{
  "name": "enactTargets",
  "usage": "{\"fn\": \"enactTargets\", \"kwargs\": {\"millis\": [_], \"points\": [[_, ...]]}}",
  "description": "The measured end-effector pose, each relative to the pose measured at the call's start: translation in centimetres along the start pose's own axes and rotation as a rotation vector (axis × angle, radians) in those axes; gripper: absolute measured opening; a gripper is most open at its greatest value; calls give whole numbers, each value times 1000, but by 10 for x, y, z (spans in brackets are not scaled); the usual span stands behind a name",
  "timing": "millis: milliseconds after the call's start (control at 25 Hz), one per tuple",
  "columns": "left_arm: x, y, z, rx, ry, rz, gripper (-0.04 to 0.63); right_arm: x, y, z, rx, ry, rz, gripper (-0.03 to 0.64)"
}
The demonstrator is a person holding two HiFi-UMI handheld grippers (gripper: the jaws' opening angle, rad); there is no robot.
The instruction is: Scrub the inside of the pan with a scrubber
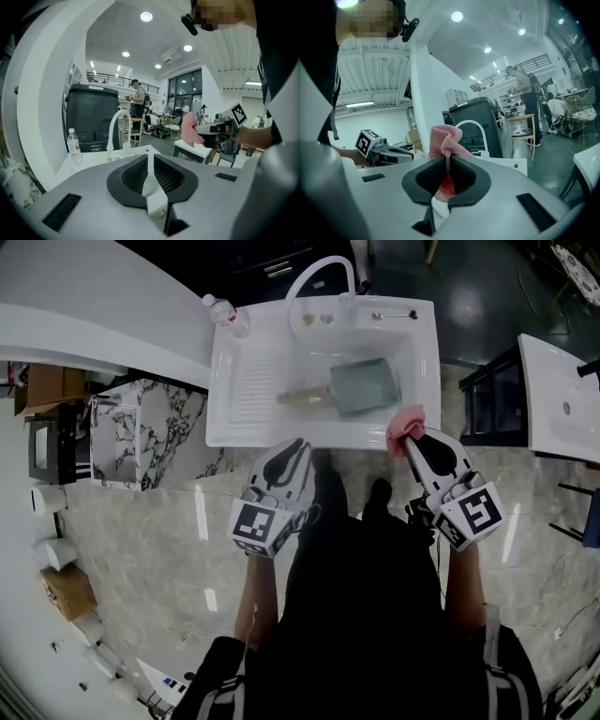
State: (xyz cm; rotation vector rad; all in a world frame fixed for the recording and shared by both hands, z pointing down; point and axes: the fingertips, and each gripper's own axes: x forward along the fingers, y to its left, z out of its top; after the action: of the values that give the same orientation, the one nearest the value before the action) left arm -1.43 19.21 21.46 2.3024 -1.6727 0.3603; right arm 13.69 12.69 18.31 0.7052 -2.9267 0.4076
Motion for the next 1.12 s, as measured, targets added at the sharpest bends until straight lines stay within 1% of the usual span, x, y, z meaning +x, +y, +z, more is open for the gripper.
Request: {"fn": "enactTargets", "kwargs": {"millis": [120,280,440,560,720,800,960,1120], "points": [[13,31,0,17,9,-51,52,26,-3,5,-7,12,-55,38],[30,75,-11,56,47,-120,52,57,-5,8,0,32,-136,38],[52,119,-19,80,79,-168,52,87,-4,0,13,87,-198,38],[70,143,-30,84,111,-211,54,108,-4,-5,26,114,-242,38],[85,156,-53,95,176,-312,97,129,-1,-10,45,147,-294,38],[92,161,-69,102,212,-344,116,136,-1,-16,51,166,-317,38],[109,174,-105,129,291,-363,140,144,-3,-38,72,223,-328,40],[124,182,-147,154,382,-362,164,159,-10,-60,110,280,-299,40]]}}
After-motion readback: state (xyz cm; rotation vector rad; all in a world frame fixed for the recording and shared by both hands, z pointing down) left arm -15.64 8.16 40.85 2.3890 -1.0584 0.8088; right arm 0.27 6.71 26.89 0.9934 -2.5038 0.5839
